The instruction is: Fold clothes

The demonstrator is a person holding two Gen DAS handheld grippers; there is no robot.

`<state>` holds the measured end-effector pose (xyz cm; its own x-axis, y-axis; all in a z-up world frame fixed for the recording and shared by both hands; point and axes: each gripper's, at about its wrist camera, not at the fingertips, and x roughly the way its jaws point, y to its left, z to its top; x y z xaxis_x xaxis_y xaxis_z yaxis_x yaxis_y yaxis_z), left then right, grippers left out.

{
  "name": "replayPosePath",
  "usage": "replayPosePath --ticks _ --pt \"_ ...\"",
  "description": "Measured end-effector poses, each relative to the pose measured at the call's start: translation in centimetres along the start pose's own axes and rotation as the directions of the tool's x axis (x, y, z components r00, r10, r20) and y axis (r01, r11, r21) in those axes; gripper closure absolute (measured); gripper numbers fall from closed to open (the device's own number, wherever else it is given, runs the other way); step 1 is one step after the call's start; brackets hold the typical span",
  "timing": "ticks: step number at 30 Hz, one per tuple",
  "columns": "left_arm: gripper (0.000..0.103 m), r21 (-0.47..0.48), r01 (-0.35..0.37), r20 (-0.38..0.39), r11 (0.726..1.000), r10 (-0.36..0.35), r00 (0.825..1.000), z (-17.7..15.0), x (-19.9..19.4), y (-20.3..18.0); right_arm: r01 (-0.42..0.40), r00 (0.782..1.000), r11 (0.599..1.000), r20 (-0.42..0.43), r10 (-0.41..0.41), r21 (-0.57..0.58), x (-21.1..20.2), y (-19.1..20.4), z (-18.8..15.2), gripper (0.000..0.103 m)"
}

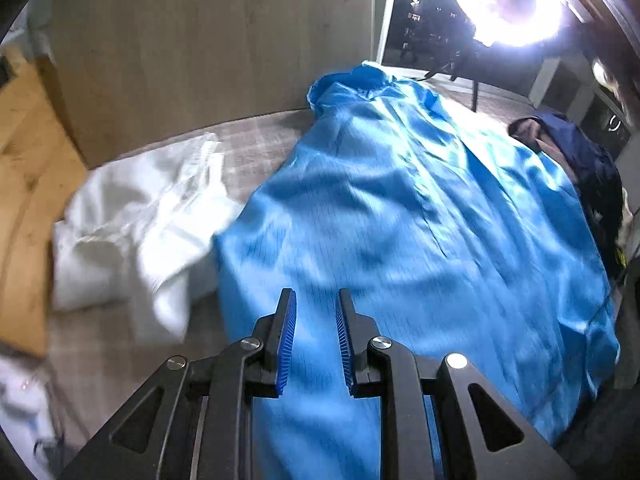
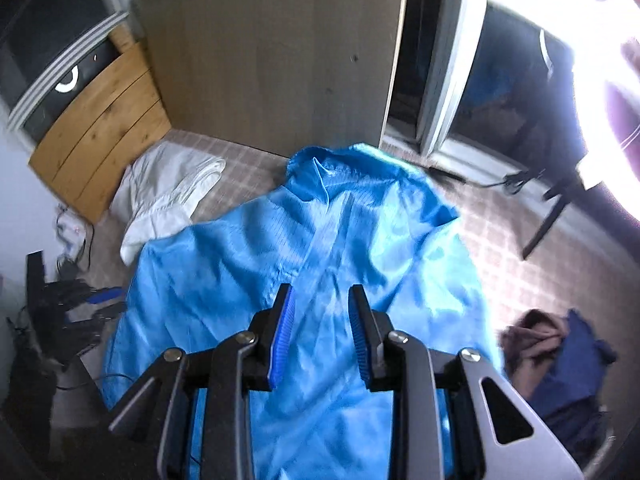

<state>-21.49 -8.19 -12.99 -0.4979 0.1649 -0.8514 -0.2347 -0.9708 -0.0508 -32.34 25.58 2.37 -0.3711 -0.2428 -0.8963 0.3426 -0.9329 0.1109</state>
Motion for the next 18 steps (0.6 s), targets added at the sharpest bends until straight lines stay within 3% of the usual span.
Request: replayPosePath --ticks 6,12,16,18 --pt "0.082 -0.017 -0.089 -0.057 0.996 0.088 0.995 -0.2 3.2 1.2 -0.100 0.995 0.995 -0.006 0.100 0.021 10.4 -1.5 5.2 0.075" --pt "0.082 -0.029 -0.178 -0.115 0.984 0.173 0.978 -0.3 6.3 2.3 -0.094 0.994 0.995 -0.055 0.095 0.014 21.1 -2.2 10.7 0.072" --pt "0.082 -0.039 -0.218 -0.143 0.975 0.211 0.967 -0.6 7.9 3.0 -0.195 0.976 0.980 -0.093 0.196 0.030 24.5 -1.8 11.5 0.070" --pt "0.082 -0.050 -0.212 -0.140 0.976 0.204 0.969 -0.7 7.8 3.1 -0.215 0.973 0.977 -0.087 0.214 0.003 25.0 -1.3 11.7 0.081"
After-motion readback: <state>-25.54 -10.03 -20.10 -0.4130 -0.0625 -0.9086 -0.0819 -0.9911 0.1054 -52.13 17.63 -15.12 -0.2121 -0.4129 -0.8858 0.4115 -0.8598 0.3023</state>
